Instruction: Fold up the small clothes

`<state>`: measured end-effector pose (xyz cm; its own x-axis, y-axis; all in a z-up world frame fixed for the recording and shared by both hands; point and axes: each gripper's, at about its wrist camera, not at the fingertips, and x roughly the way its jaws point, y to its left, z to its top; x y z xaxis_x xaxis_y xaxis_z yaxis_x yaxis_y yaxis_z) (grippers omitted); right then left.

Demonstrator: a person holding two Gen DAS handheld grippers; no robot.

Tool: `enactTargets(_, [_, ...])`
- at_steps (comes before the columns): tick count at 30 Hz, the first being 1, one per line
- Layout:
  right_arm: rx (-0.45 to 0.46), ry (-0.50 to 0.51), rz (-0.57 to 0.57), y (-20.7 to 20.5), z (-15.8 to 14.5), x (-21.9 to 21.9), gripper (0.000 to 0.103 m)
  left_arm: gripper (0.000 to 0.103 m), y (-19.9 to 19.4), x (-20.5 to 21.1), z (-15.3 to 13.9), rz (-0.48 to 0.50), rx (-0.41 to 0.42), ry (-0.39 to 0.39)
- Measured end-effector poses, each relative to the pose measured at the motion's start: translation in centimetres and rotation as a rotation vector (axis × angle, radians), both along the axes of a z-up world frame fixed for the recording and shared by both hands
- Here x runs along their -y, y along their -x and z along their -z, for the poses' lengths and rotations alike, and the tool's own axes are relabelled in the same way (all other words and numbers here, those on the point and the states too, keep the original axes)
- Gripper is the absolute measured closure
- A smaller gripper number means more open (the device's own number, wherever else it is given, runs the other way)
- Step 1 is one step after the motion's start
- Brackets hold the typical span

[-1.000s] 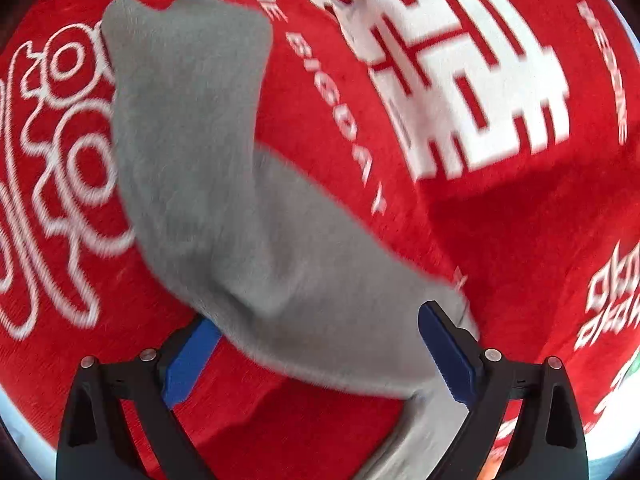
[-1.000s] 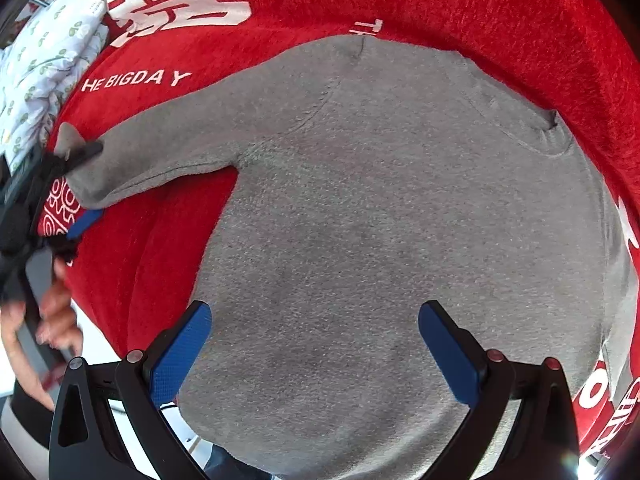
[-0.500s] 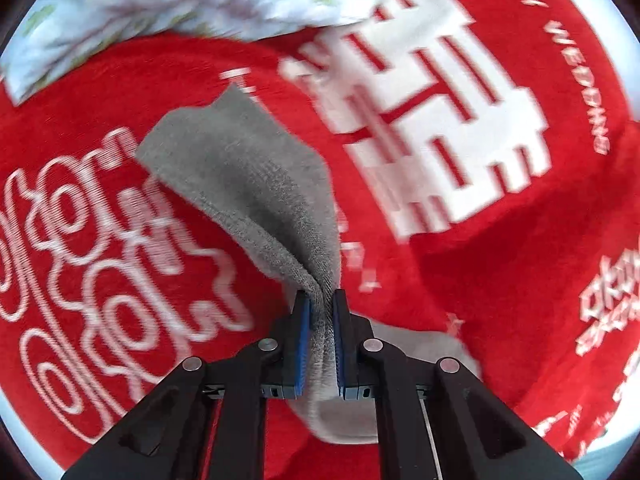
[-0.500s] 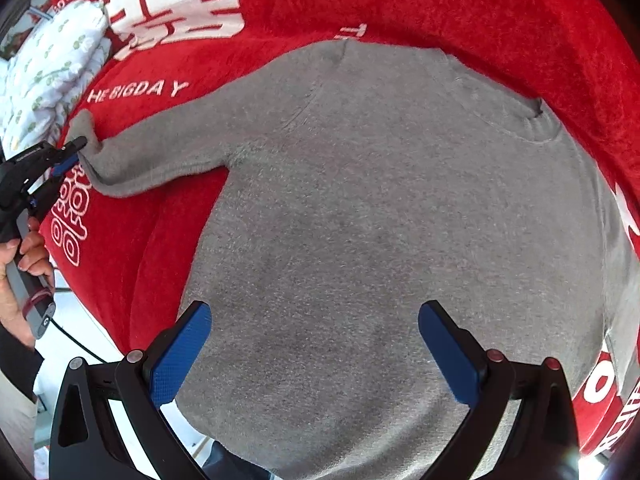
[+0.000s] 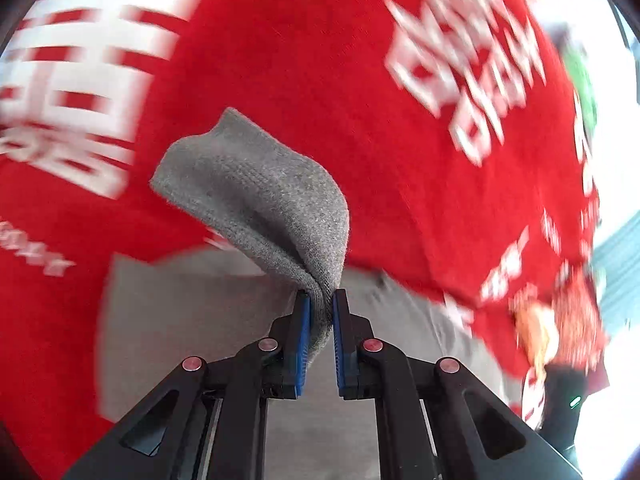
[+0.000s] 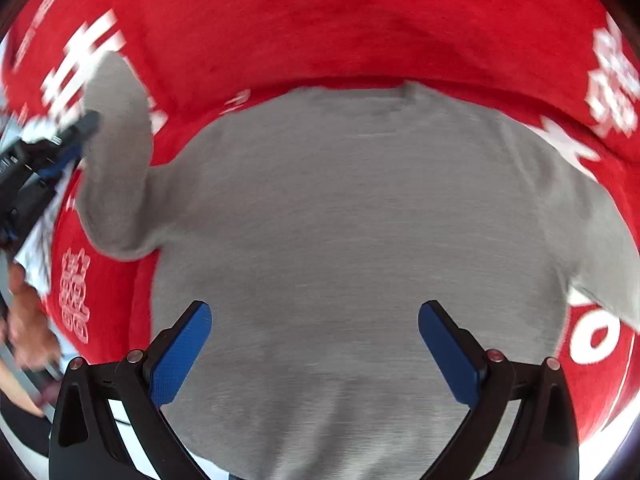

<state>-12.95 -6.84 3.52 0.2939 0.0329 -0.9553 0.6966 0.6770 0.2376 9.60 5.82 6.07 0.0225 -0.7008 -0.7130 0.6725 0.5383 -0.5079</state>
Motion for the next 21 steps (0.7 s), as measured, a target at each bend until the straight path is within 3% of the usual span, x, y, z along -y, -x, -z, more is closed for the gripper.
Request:
enactTargets(5, [-0.041,-0.027,0.162,5.2,2.0,4.7,0.000,0.091,7.0,8.1,5.6,0.188,0.046,-0.208])
enactTargets(9, [-0.072,-0.066,0.236,7.9,3.7,6.7,0.000,0.091,9.7,9.3,7.0,0.246,0.087,-0.285])
enactTargets(11, [-0.075,-0.073,0.252,8.2,3.9,7.4,0.000,0.074,9.8,8.8,6.3,0.247,0.087,-0.298])
enactTargets(12, [-0.073,-0.072,0.251,8.1,3.8,7.8,0.000,0.036,9.6,8.0,5.6,0.232,0.095,-0.299])
enactTargets(13, [-0.069,-0.067,0.244,7.7,3.5,8.1,0.000,0.015,9.0,7.0,4.7,0.195,0.126,-0.291])
enactTargets(15, [-0.045,-0.042,0.199,5.5,2.6,8.3,0.000,0.014,7.6,4.5,2.7,0.136,0.194,-0.279])
enactTargets(21, [-0.020,0.077,-0.014,-5.3,1.4,8.2,0.000,0.014,-0.2,-0.3,2.6,-0.050,0.241,-0.437])
